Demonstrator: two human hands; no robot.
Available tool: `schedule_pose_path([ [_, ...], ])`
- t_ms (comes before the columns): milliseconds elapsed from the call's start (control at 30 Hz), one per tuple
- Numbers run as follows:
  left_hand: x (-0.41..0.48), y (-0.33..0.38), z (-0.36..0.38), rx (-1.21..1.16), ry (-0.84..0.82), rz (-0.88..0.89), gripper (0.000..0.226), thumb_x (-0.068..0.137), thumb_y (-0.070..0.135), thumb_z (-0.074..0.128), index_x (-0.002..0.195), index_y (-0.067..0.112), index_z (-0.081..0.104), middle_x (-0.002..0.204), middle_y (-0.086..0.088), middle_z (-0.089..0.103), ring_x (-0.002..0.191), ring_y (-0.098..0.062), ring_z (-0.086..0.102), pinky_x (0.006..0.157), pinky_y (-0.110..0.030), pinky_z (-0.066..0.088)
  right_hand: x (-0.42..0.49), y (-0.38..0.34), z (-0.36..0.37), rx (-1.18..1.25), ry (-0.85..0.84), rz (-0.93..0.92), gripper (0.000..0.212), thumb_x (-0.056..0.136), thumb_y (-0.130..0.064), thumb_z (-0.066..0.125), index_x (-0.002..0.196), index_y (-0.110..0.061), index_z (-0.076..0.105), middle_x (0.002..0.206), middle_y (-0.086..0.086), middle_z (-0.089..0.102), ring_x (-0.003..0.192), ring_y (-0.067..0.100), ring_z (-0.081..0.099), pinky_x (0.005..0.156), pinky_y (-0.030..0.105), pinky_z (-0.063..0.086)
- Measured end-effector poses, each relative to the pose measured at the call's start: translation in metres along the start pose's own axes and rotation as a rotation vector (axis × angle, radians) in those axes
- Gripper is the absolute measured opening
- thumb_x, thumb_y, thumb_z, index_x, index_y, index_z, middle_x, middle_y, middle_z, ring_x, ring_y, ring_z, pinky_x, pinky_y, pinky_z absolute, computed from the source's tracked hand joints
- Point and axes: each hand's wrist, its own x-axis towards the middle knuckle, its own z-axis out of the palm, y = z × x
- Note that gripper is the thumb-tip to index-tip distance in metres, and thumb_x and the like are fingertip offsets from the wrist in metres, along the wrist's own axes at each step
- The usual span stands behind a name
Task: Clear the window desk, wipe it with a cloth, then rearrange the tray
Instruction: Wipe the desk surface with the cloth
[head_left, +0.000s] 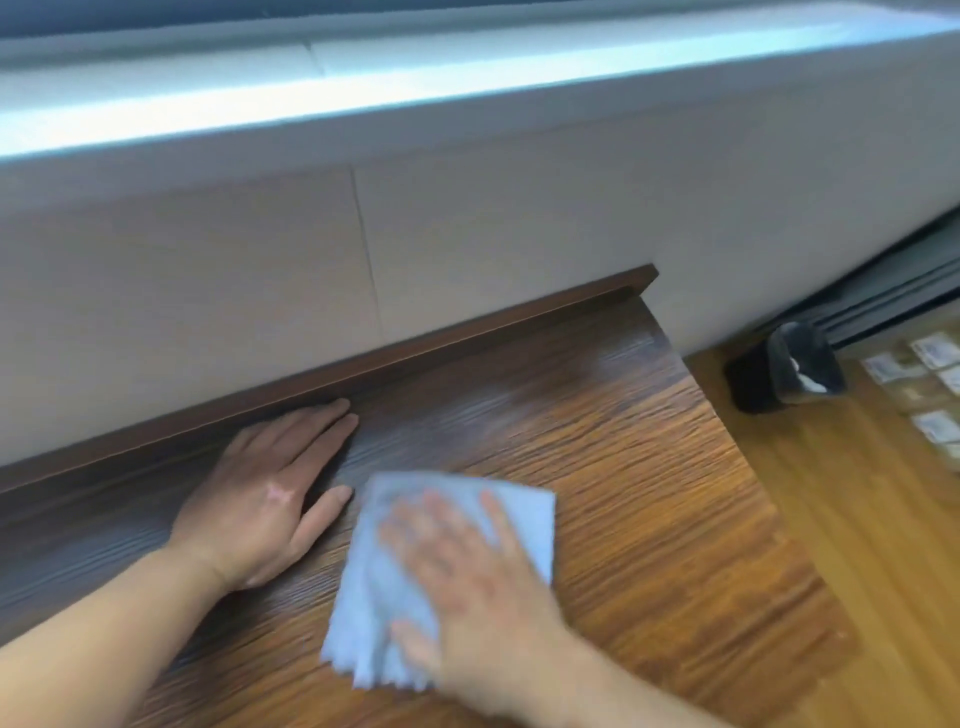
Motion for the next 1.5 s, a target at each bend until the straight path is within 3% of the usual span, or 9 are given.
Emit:
schedule_pose_path([
  [200,-0.001,0.002,-0.005,0.015,-0.064,-0.036,0.068,0.098,0.058,0.036,0.151,0.017,0.047,0.157,-0.002,0.046,0.136,-0.027,0.045,0.107,-0.043,0.034,0.065,0.177,-0.043,-0.007,0.089,0.720,0.075,0.093,-0.059,0.033,0.157,-0.018,0.032,0.160,0.004,0.035,0.150,0.022,0.025,0.122,0.055,0.015],
  [433,0.001,0.006,-0.010,0.006,-0.107,-0.065,0.068,0.096,0.057,0.038,0.150,0.018,0.049,0.156,-0.002,0.047,0.134,-0.029,0.046,0.101,-0.053,0.045,0.084,0.207,-0.045,0.044,0.222,0.951,0.073,0.098,-0.057,0.037,0.158,-0.015,0.029,0.164,0.004,0.029,0.152,0.021,0.018,0.124,0.049,0.009],
  [700,0.002,0.006,-0.010,0.016,-0.107,-0.074,0.072,0.094,0.061,0.038,0.151,0.018,0.046,0.157,-0.003,0.045,0.134,-0.032,0.046,0.102,-0.055,0.043,0.020,0.108,-0.034,0.008,0.125,0.879,0.070,0.101,-0.058,0.029,0.160,-0.022,0.022,0.168,0.000,0.020,0.156,0.019,0.010,0.125,0.054,0.008],
  [867,0.003,0.009,-0.011,0.019,-0.115,-0.079,0.076,0.089,0.064,0.041,0.150,0.018,0.049,0.157,-0.004,0.045,0.133,-0.035,0.047,0.100,-0.056,0.042,-0.037,-0.068,0.021,0.098,0.004,0.350,0.062,0.086,-0.047,0.059,0.143,-0.023,0.053,0.153,-0.003,0.047,0.144,0.020,0.041,0.112,0.056,0.031],
  [933,0.001,0.009,-0.011,0.028,-0.120,-0.070,0.075,0.088,0.064,0.041,0.149,0.022,0.050,0.157,-0.004,0.045,0.133,-0.036,0.047,0.100,-0.057,0.042,-0.040,-0.081,0.044,0.430,0.097,0.176,0.032,0.087,-0.036,0.064,0.111,-0.015,0.058,0.117,-0.014,0.065,0.113,0.007,0.060,0.093,0.046,0.041],
  [967,0.002,0.009,-0.012,0.024,-0.124,-0.072,0.074,0.089,0.066,0.041,0.149,0.024,0.049,0.157,-0.004,0.044,0.134,-0.035,0.045,0.101,-0.058,0.042,-0.042,-0.073,0.041,0.597,0.103,0.223,0.031,0.089,-0.044,0.064,0.101,-0.015,0.059,0.103,-0.024,0.065,0.106,-0.006,0.058,0.089,0.019,0.032],
  [1067,0.002,0.014,-0.014,0.021,-0.133,-0.082,0.076,0.090,0.070,0.037,0.151,0.026,0.047,0.159,-0.004,0.042,0.137,-0.035,0.042,0.104,-0.061,0.041,-0.078,-0.031,0.014,0.012,0.272,0.145,0.061,0.095,-0.059,0.044,0.147,-0.027,0.050,0.149,-0.017,0.050,0.143,0.003,0.038,0.118,0.033,0.023],
  [1233,-0.003,0.024,-0.005,0.046,-0.138,-0.121,0.085,0.090,0.077,0.031,0.154,0.022,0.042,0.163,-0.006,0.036,0.144,-0.036,0.038,0.113,-0.061,0.036,-0.046,0.154,-0.047,-0.039,0.120,0.879,0.076,0.091,-0.067,0.026,0.156,-0.028,0.036,0.163,-0.001,0.034,0.151,0.021,0.028,0.123,0.053,0.020],
  [1500,-0.003,0.023,-0.002,0.071,-0.124,-0.138,0.087,0.088,0.078,0.032,0.154,0.023,0.042,0.163,-0.004,0.036,0.143,-0.036,0.039,0.112,-0.059,0.035,-0.003,0.099,-0.033,-0.053,0.145,0.942,0.070,0.099,-0.057,0.034,0.160,-0.024,0.027,0.166,0.002,0.027,0.155,0.023,0.018,0.124,0.056,0.009],
])
